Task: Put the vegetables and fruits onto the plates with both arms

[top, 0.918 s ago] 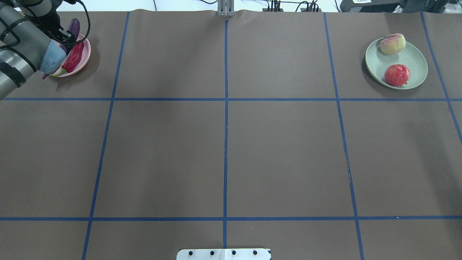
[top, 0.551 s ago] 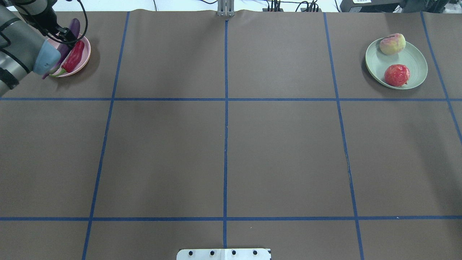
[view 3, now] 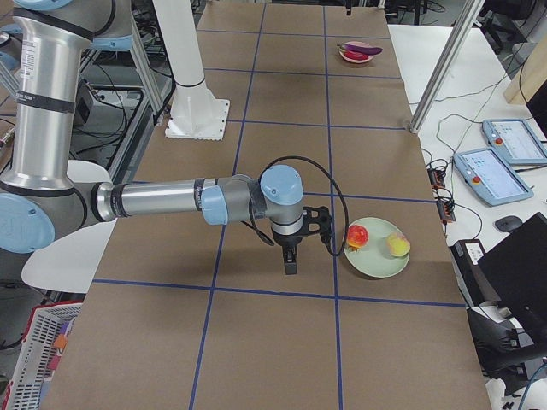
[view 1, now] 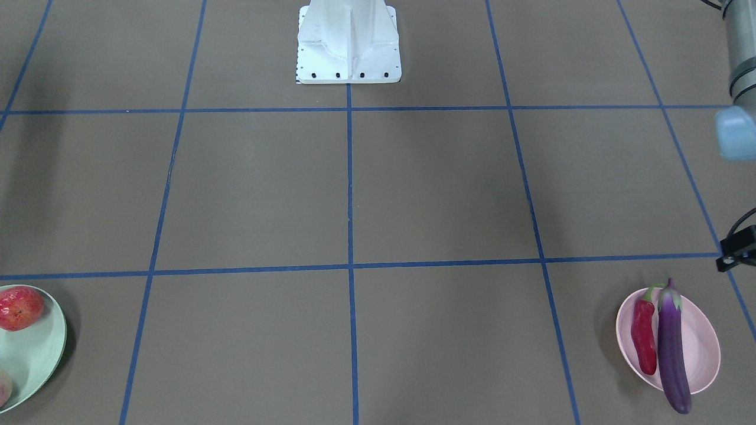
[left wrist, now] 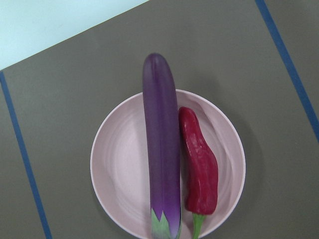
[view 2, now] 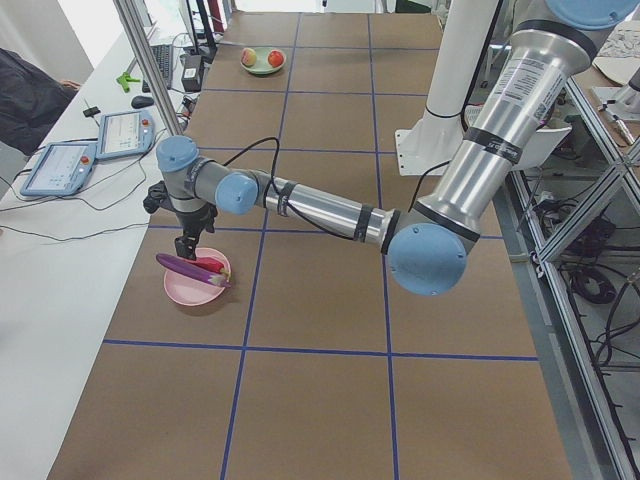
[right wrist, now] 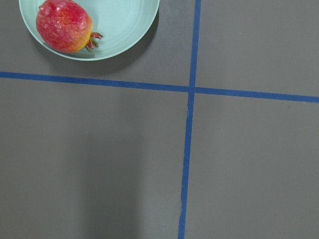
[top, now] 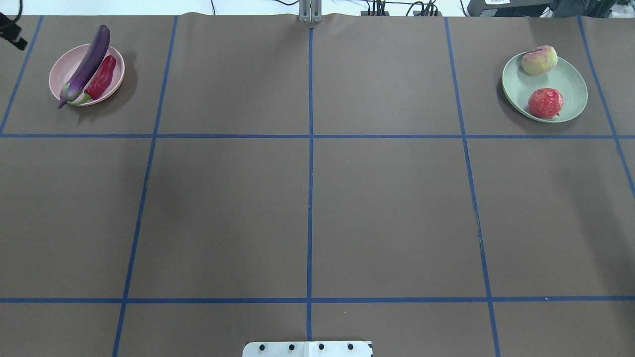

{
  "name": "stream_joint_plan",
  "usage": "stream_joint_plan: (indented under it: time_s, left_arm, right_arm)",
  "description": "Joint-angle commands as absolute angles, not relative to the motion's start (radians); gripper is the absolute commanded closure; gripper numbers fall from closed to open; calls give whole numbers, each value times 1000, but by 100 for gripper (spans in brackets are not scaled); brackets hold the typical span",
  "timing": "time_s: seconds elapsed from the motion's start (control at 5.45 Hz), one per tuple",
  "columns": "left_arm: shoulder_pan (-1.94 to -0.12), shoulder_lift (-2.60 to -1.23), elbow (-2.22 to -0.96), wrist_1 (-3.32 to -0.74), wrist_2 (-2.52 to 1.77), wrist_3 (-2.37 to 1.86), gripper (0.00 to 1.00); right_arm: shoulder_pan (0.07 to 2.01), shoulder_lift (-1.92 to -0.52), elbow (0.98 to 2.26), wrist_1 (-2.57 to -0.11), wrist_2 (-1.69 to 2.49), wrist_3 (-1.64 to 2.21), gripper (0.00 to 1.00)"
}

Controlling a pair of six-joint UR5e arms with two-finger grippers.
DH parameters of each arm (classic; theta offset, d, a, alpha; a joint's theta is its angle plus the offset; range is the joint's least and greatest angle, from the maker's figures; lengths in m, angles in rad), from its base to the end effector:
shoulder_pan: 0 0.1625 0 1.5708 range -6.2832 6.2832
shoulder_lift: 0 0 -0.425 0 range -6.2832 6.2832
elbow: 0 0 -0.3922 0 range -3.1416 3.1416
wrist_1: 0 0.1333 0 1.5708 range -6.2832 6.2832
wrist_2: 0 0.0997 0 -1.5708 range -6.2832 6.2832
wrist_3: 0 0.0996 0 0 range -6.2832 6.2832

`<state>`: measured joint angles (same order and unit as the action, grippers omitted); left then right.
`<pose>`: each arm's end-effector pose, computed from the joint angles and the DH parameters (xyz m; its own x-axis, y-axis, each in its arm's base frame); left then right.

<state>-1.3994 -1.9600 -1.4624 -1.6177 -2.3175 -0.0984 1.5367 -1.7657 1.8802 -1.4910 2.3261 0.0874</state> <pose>0.0472 -0.6576 0.4841 0.6984 0.2473 -0.6716 -0.0933 0.9619 0.2571 0.0507 -0.4211 0.5865 0.7233 -0.0709 0.6869 -0.0298 0.9906 0.1336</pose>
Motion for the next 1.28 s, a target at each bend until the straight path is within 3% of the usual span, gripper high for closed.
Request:
stream_joint_plan:
  time_s: [0.0,0.37,0.73,1.1]
  left_arm:
    - [-1506,-1719,-1662,-1446,-2339,25,0]
    - [-1583,-1541,-1718,-1463,-2345,44,0]
    - [-1588,-1374,-1866,-1491,-2352,40,0]
    - [-1617,-1370,-1870,-1493,-2435,38,0]
  right_arm:
    - [1537,-1767,1879,-1491,2327,86,0]
    - [1537,-1767,1881,-1491,2329,87,0]
    - [1536,-1767,1879,-1491,2327,87,0]
    - [1536,-1766,1881,-1493,2322,87,0]
